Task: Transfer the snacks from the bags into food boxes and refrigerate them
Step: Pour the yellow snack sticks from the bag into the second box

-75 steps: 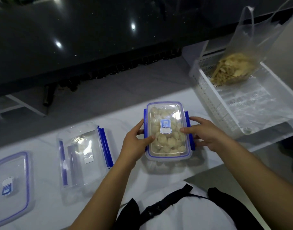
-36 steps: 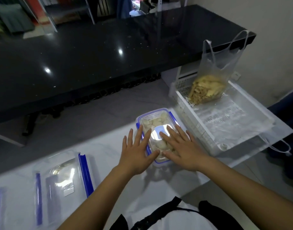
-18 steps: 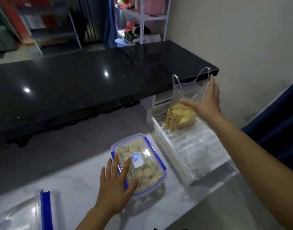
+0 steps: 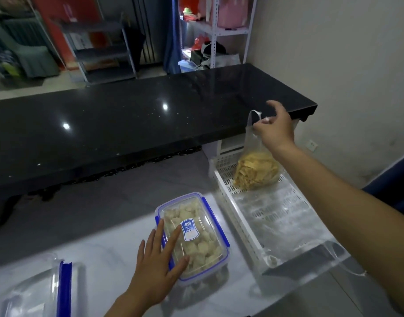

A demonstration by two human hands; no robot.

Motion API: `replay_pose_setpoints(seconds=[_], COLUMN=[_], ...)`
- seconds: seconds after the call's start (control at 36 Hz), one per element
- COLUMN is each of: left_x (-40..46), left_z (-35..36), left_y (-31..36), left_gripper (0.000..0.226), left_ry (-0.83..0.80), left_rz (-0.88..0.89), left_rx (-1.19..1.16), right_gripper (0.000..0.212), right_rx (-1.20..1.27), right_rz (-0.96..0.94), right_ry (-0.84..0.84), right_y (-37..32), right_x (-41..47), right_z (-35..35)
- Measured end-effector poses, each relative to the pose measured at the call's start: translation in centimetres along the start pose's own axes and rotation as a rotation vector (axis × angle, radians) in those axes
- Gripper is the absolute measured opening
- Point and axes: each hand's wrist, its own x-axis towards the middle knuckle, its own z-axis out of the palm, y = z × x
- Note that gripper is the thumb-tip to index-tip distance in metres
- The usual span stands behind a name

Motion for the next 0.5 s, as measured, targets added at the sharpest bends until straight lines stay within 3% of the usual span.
replay_pose_setpoints(seconds=[0.11, 0.28, 0.36, 0.5], left_x=[-0.1, 0.1, 0.4, 1.3], left_z=[0.0, -1.4, -4.5, -12.8], left_y=[-0.1, 0.8, 2.5, 7.3], left_gripper=[0.078, 0.081, 0.098, 0.083], left_ry=[-0.009, -0.034, 0.088, 0.342], left_rz=[-0.001, -0.048, -0.046, 0.092], left_rx=[0.0, 0.044, -0.154, -0.433], right_gripper=[0.049, 0.047, 0.043, 0.038], right_rx=[0.119, 0.195, 0.213, 0.339], right_rz=[0.047, 0.078, 0.007, -0.05], right_ry=[0.061, 0.002, -0.068, -0.356], right_y=[-2.2, -6.4, -9.2, -15.5], right_x=[0.4, -0.8, -2.9, -6.8], right_z=[-0.5, -2.9, -3.9, -5.7])
